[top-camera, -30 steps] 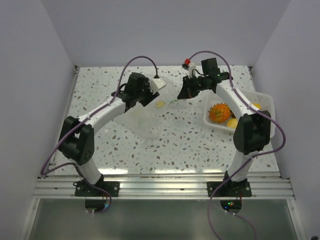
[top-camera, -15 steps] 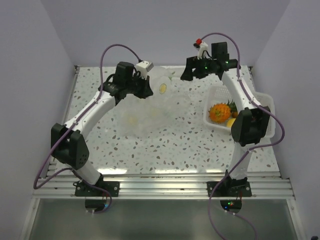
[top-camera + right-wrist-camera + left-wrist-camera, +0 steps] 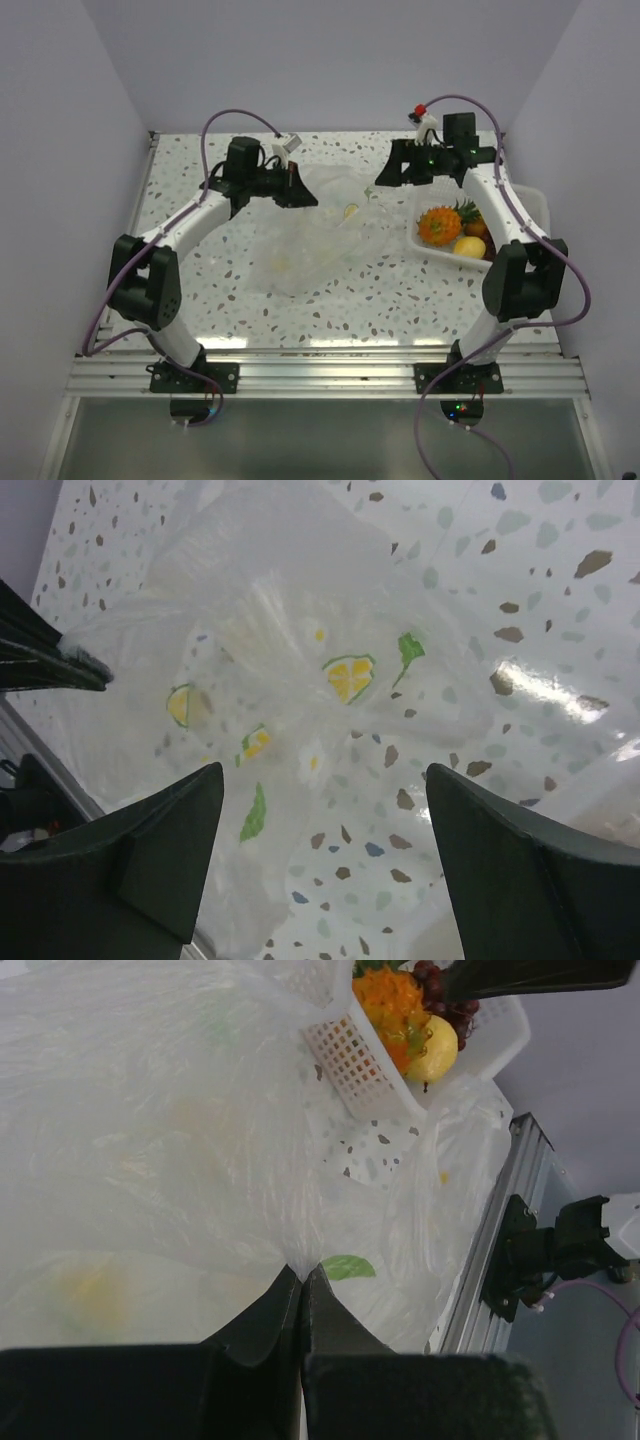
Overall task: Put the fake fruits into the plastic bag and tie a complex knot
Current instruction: Pick up the plastic bag at the center of the board.
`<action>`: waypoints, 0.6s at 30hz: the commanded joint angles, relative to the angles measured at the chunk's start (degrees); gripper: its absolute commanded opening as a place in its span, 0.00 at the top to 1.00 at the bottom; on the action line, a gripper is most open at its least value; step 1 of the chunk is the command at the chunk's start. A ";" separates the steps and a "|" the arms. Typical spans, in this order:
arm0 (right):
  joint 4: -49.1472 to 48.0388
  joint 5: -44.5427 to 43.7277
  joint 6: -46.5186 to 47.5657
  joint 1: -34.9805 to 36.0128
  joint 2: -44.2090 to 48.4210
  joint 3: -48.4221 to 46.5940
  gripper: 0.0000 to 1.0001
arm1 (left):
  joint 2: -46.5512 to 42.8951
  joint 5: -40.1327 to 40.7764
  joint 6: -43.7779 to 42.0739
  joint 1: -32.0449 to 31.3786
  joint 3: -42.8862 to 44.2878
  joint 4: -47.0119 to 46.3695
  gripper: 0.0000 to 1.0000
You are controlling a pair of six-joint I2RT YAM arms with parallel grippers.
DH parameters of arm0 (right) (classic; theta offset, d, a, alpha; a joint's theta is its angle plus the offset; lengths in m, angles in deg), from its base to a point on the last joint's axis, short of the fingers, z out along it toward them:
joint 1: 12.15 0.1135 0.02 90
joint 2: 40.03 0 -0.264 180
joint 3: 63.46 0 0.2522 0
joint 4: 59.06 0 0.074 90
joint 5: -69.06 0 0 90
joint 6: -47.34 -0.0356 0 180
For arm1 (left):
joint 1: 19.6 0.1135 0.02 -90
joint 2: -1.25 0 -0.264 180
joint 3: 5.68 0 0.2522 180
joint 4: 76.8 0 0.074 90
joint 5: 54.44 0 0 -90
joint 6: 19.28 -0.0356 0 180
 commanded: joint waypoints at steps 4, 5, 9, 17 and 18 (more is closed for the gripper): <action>-8.21 5.45 -11.16 0.99 -4.15 6.03 0.07 | -4.37 -10.46 -0.10 1.53 -4.77 -12.40 1.00; -8.12 5.71 -11.17 1.34 -4.24 6.55 0.06 | -4.55 -10.90 0.17 1.62 -5.30 -13.48 1.00; -7.77 5.37 -8.71 2.31 -2.23 7.09 0.06 | -4.55 -8.63 -0.09 1.97 -5.75 -14.20 1.00; 17.33 -9.83 21.37 -0.14 1.39 -11.52 0.04 | -2.09 -2.82 -4.48 2.67 -1.01 -10.16 1.00; 22.24 -10.97 24.66 -0.68 1.30 -12.59 0.02 | -1.74 -3.34 -5.36 2.68 -0.65 -9.81 1.00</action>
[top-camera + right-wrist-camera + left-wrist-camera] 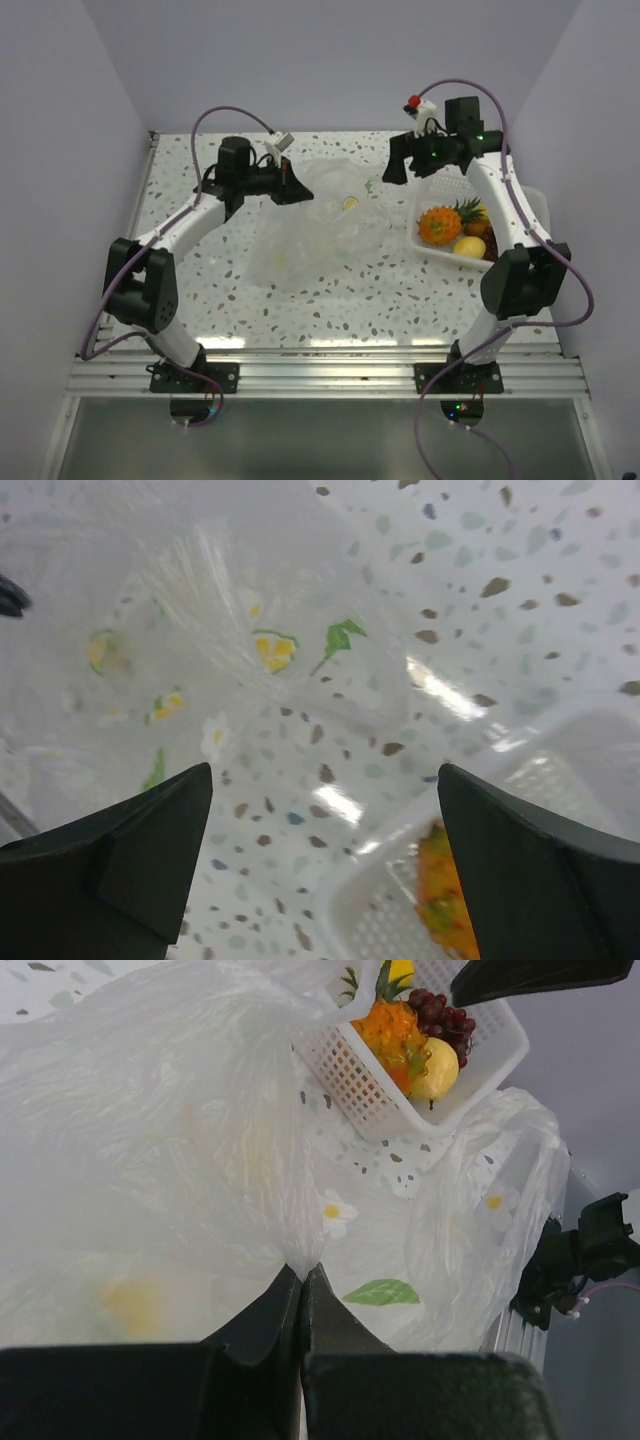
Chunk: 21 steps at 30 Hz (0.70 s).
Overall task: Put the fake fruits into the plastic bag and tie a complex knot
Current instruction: Pick up the plastic bag at the center of the board, then pick up the fake fruit from the bin.
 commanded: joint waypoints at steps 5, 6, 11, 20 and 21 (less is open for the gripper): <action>24.58 -10.90 39.59 -6.53 3.63 -6.36 0.01 | 0.73 -1.26 -4.85 0.53 5.04 1.27 1.00; 24.68 -11.25 42.18 -7.06 3.72 -5.31 0.01 | 0.91 -1.52 -5.20 0.53 5.04 1.35 1.00; 22.84 -10.21 62.88 -7.59 6.36 4.01 0.01 | 1.17 -1.70 -6.26 0.53 5.57 2.41 1.00; 17.04 -7.91 83.77 -7.51 4.43 13.43 0.01 | 1.79 -1.52 -7.49 0.53 6.09 4.87 1.00; 16.77 -8.35 83.95 -7.51 3.64 13.16 0.01 | 1.88 -1.61 -7.57 0.53 6.09 5.04 1.00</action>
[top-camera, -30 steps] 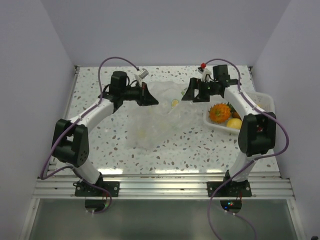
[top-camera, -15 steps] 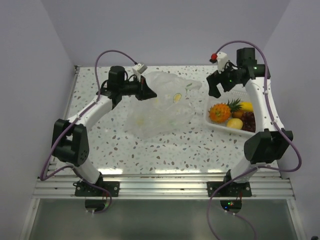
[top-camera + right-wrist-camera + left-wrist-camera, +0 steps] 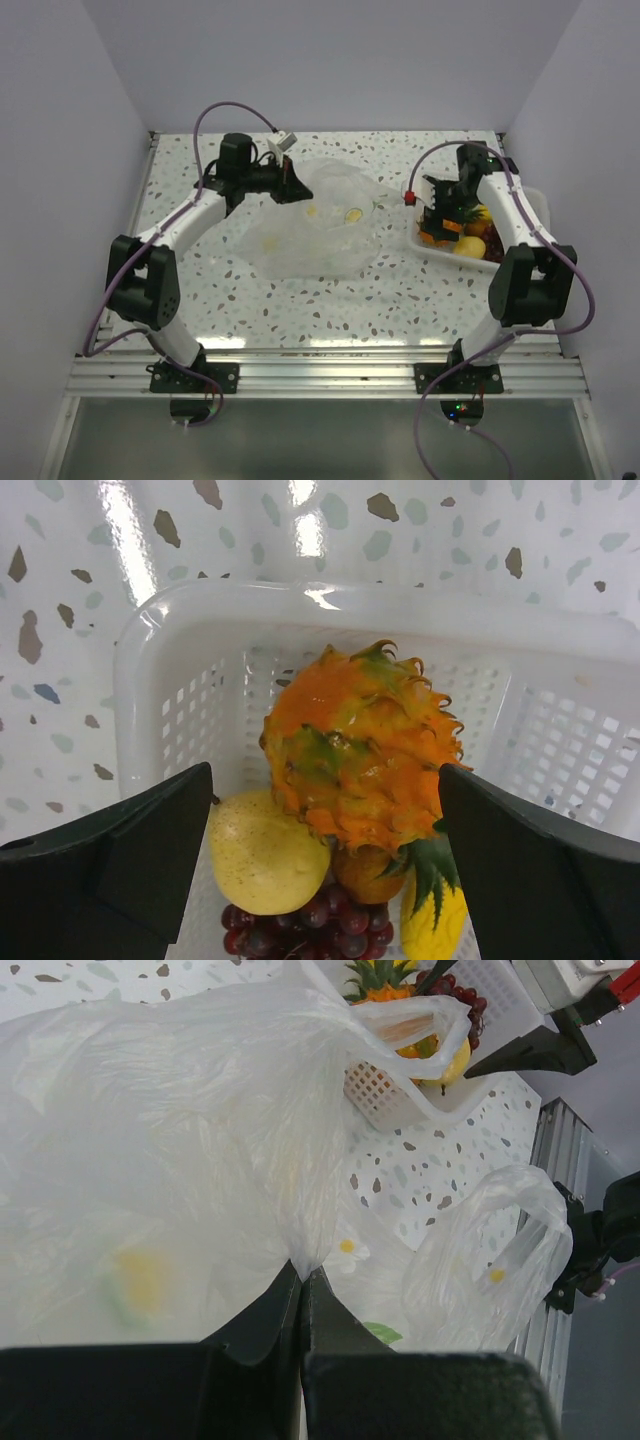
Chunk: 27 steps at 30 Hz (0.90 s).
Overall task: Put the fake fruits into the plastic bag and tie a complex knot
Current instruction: Pick up the fake fruit from the bin.
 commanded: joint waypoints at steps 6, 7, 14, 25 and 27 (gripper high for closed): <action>-0.52 -0.73 14.03 0.12 -4.23 -2.08 0.01 | 1.13 -1.19 -1.83 0.40 2.40 0.70 1.00; -0.07 -0.56 16.30 0.12 -4.49 -1.82 0.01 | 1.22 -1.11 -1.83 0.40 2.49 0.87 1.00; 1.86 -0.12 22.21 -3.66 -7.83 -2.78 0.01 | 2.28 -1.19 -2.44 0.40 2.93 1.66 1.00; -2.88 -2.66 25.47 -3.75 -13.80 -0.59 0.01 | 2.98 -0.84 -2.44 0.40 2.93 1.75 1.00; -3.23 -3.36 25.46 -3.83 -14.77 -0.85 0.01 | 3.07 -0.75 -2.44 0.40 2.93 1.93 1.00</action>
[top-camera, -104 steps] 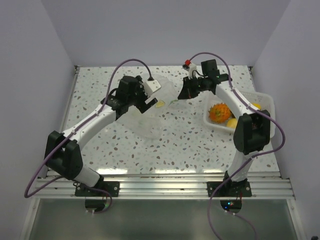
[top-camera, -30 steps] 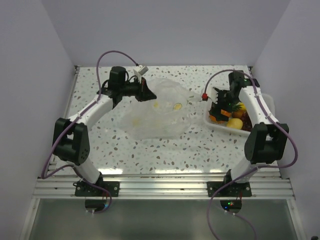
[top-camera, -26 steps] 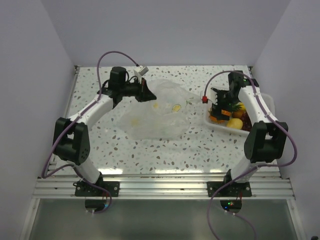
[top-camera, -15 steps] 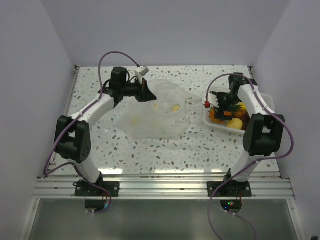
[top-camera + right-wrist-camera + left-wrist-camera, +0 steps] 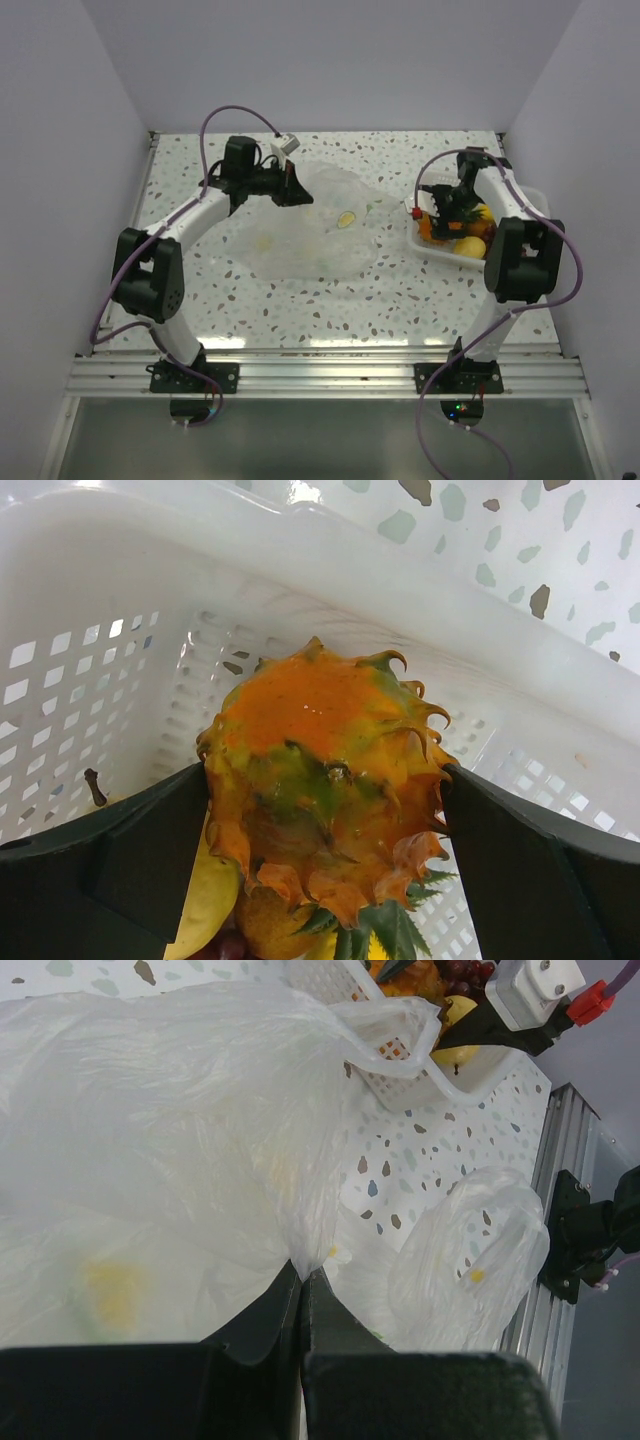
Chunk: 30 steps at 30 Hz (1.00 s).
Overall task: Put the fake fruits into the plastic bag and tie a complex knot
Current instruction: Pick up the fake fruit from the bin.
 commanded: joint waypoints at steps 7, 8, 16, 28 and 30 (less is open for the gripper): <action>-1.31 -0.17 0.28 -0.31 -3.04 -0.59 0.04 | -0.01 -0.47 -1.55 0.40 2.71 0.88 1.00; -0.87 0.28 -0.16 -0.31 -2.34 -0.94 0.09 | -0.01 -0.47 -1.64 0.40 2.80 0.88 1.00; 7.91 7.84 -7.37 -1.63 -0.75 -15.09 0.37 | -0.45 -0.55 -0.67 0.40 3.06 0.18 1.00; 29.08 23.89 -17.20 -3.57 0.30 -33.20 0.43 | -0.45 -0.20 2.67 0.40 2.45 -1.93 1.00; 28.66 26.99 -19.66 -3.30 4.33 -30.50 0.43 | -0.28 -0.29 3.63 0.40 2.36 -2.72 1.00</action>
